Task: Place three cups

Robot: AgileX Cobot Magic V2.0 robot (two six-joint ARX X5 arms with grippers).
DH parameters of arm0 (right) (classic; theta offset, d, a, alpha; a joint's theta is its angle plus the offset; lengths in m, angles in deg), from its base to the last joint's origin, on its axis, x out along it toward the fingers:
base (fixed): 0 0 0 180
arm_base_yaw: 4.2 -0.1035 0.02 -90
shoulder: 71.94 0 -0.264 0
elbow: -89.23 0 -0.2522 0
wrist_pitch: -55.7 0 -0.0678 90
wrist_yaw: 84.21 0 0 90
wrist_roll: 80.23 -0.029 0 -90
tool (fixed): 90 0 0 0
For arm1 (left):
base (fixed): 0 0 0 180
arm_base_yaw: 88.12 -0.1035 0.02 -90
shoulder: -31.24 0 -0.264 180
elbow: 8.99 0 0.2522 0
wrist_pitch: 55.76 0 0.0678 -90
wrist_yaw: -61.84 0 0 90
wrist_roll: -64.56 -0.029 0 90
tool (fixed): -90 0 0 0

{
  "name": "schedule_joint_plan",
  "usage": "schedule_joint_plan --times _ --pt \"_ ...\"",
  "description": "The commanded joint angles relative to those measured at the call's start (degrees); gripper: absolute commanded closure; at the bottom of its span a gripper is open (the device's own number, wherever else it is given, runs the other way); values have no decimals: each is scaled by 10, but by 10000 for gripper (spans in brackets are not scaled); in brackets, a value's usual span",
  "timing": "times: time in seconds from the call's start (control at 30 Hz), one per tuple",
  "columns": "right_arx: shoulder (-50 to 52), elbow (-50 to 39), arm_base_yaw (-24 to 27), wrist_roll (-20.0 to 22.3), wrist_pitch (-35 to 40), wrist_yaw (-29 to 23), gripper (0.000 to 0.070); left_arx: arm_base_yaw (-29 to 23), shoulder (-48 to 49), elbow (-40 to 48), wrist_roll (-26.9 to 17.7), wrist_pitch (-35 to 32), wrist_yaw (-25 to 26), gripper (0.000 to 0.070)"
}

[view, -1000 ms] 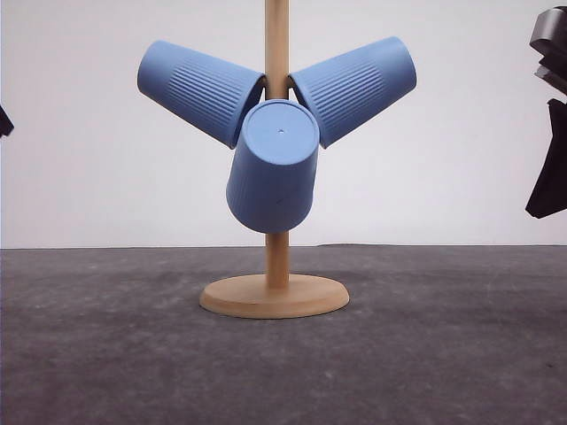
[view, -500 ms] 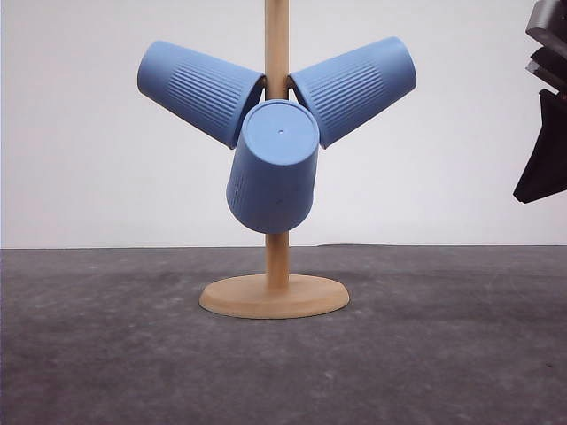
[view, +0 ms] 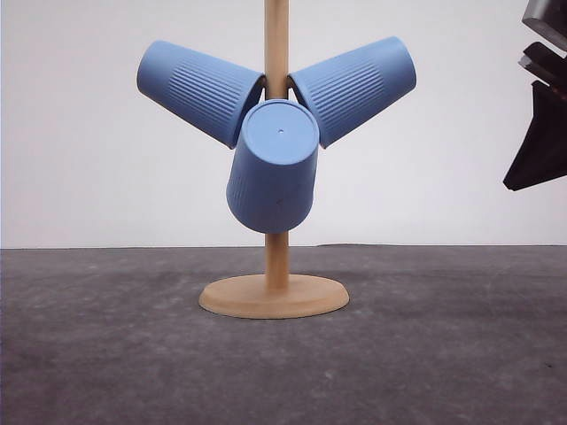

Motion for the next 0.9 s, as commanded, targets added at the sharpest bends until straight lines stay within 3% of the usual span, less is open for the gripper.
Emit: schedule_joint_plan --times 0.0,0.5,0.57,0.77,0.87 --pt "-4 6 0 3 9 0 684 2 2 8 5 1 0 700" --pt "-4 6 0 4 65 0 684 1 0 8 5 3 0 700" --pt "2 6 0 42 67 -9 684 1 0 8 5 3 0 700" --pt "103 -65 1 52 67 -184 684 1 0 8 5 3 0 700" --pt "197 -139 8 47 94 -218 684 1 0 8 5 3 0 700"
